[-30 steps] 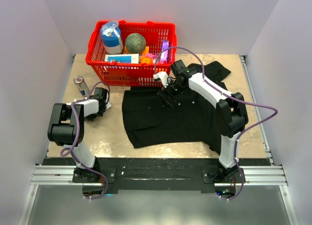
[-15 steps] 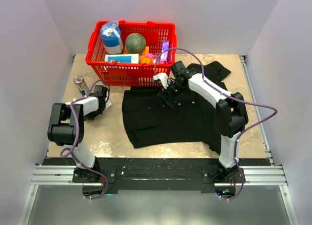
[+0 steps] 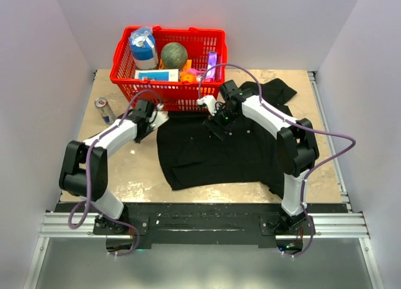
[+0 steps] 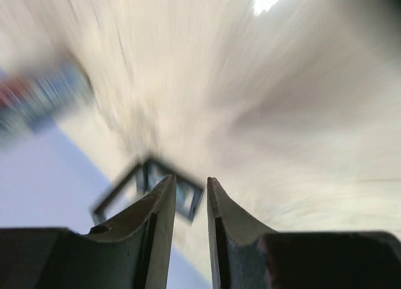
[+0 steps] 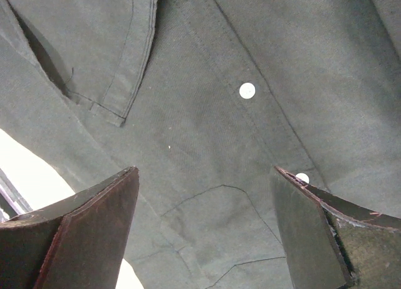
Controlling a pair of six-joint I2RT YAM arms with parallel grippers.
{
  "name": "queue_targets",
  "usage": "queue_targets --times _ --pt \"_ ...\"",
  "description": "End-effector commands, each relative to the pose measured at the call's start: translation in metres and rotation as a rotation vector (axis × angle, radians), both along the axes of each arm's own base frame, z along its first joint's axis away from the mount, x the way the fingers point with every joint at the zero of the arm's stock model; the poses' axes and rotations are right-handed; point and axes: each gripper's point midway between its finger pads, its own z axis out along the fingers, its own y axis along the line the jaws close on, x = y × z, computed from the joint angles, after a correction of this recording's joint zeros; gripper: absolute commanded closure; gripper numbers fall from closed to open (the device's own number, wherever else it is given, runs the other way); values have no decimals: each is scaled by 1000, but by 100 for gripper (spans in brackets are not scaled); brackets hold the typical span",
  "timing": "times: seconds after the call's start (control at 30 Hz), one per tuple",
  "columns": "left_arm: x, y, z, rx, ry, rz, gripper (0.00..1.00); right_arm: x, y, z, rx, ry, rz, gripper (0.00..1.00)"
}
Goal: Remove the brooch from the garment
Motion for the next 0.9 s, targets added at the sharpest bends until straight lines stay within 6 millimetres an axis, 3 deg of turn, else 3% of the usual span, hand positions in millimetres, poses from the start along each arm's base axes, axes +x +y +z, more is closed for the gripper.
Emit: queue_targets --times 0.0,0.03,0.07,0.1,0.13,0.17,0.2,0.23,0.27,0.3,0.33,0.4,0.43,0.47,0.53,0.63,0.67,0.7,0.77,0.83,0.87 --pt "33 -121 74 -435 -196 -193 68 22 15 32 65 -109 -12 11" --pt "43 -142 101 -525 -242 -204 67 27 17 34 74 -112 -30 10" --pt "45 -165 110 -613 -233 -241 66 33 21 42 91 -133 -42 9" --pt "51 -175 124 -658 -255 -241 57 42 29 61 131 -168 -37 1" --pt "65 -186 155 -724 -322 -238 55 44 37 76 170 -179 -34 1" --pt "72 -196 163 -759 -328 -255 51 50 45 92 212 -202 -42 1" --pt "80 -200 176 -778 -359 -264 37 62 56 128 276 -266 -48 1" --pt "93 -206 207 -808 -438 -282 29 68 62 148 320 -281 -83 1" --pt "102 -207 215 -802 -465 -280 25 79 65 168 352 -331 -111 1" --pt "109 -207 227 -802 -502 -283 24 91 65 208 393 -424 -150 1" --pt "120 -205 258 -791 -587 -293 24 104 58 226 386 -493 -216 1" --pt "136 -201 285 -776 -693 -287 16 125 39 282 405 -676 -341 1" --pt "143 -195 306 -760 -761 -279 13 133 27 298 408 -724 -443 1" --pt "147 -187 319 -750 -815 -259 4 143 -3 325 376 -842 -607 1" --pt "149 -180 352 -775 -922 -279 0 144 -30 346 333 -931 -717 1" --pt "146 -172 386 -809 -1048 -286 1 130 -56 370 305 -1008 -779 1" --pt "147 -168 396 -821 -1106 -281 1 127 -64 368 274 -1017 -805 1" --pt "146 -165 404 -850 -1140 -255 1 116 -75 385 283 -1054 -820 1" --pt "142 -147 434 -898 -1245 -215 1 108 -92 395 260 -1097 -879 1" --pt "147 -128 445 -952 -1287 -152 1 100 -111 418 242 -1174 -923 1" --pt "145 -120 463 -963 -1320 -142 1 98 -122 425 229 -1209 -965 1"
